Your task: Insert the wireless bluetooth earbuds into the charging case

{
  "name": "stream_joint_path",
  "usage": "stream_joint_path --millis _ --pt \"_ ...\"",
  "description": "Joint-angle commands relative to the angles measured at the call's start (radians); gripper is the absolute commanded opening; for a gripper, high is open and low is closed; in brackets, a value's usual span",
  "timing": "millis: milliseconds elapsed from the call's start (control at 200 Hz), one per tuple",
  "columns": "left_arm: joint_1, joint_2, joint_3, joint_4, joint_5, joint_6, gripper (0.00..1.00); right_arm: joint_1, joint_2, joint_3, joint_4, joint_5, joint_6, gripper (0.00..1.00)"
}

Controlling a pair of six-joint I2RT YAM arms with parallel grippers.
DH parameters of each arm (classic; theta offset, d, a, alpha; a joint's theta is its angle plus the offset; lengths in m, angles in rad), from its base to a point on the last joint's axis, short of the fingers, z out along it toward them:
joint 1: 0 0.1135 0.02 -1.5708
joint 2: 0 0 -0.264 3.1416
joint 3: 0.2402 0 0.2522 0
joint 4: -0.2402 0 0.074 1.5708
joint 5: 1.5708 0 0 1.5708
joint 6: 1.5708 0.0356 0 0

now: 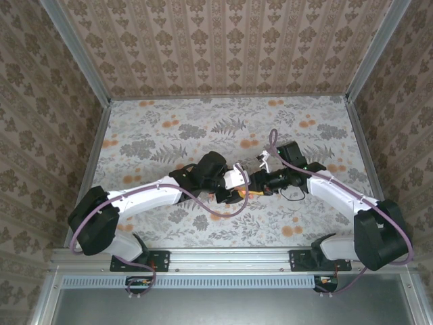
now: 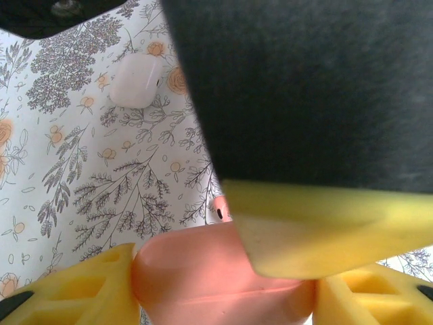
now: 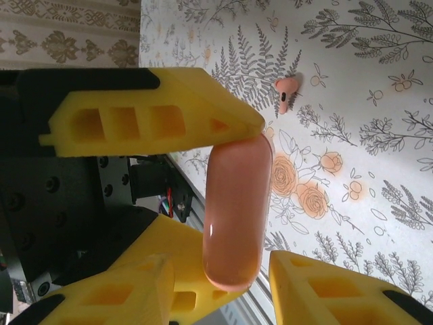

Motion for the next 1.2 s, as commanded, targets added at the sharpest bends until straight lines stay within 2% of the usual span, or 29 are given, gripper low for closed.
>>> stream_joint_path --millis 0,160,375,520,560,650,680,700,755,895,980,1075,1195 --pt "-0.003 -0.028 -0.010 0.017 0.018 0.001 0.47 0.010 0.028 0.027 0.023 -0.027 0.007 0.42" --pt "-0.004 -0.037 -0.012 0.019 0.017 -0.004 0.47 0.019 0.055 0.031 0.029 -0.038 0.003 0.40" --pt "-0.005 -0.055 -0.024 0.026 0.003 -0.009 0.47 0.029 0.066 0.041 0.034 -0.054 0.002 0.28" --pt "-0.004 -0.053 -0.022 0.020 -0.007 -0.014 0.49 0.034 0.061 0.048 0.021 -0.048 -0.007 0.24" --pt "-0.005 -0.053 -0.022 0.020 -0.008 -0.016 0.52 0.034 0.058 0.051 0.014 -0.045 -0.011 0.24" --pt "-0.003 -0.050 -0.024 0.023 -0.014 -0.019 0.66 0.035 0.045 0.057 -0.012 -0.025 -0.035 0.24" --pt "-0.002 -0.052 -0.026 0.027 -0.015 -0.023 0.82 0.035 0.039 0.061 -0.028 -0.011 -0.050 0.24" --pt "-0.001 -0.053 -0.029 0.029 -0.015 -0.026 0.97 0.034 0.035 0.064 -0.038 0.000 -0.062 0.24" --pt "0.007 -0.061 -0.038 0.042 -0.006 -0.039 1.00 0.033 0.024 0.070 -0.070 0.046 -0.092 0.24" --pt "0.055 -0.096 -0.068 0.065 0.072 -0.082 1.00 0.033 -0.008 0.071 -0.088 0.112 -0.178 0.25" --pt "0.102 -0.120 -0.084 0.064 0.163 -0.105 1.00 0.032 -0.040 0.060 -0.072 0.156 -0.235 0.25" --pt "0.159 -0.143 -0.112 0.074 0.324 -0.106 1.00 0.033 -0.065 0.057 -0.069 0.210 -0.301 0.25" --pt "0.197 -0.169 -0.143 0.075 0.408 -0.100 0.98 0.033 -0.108 0.038 -0.010 0.205 -0.403 0.25"
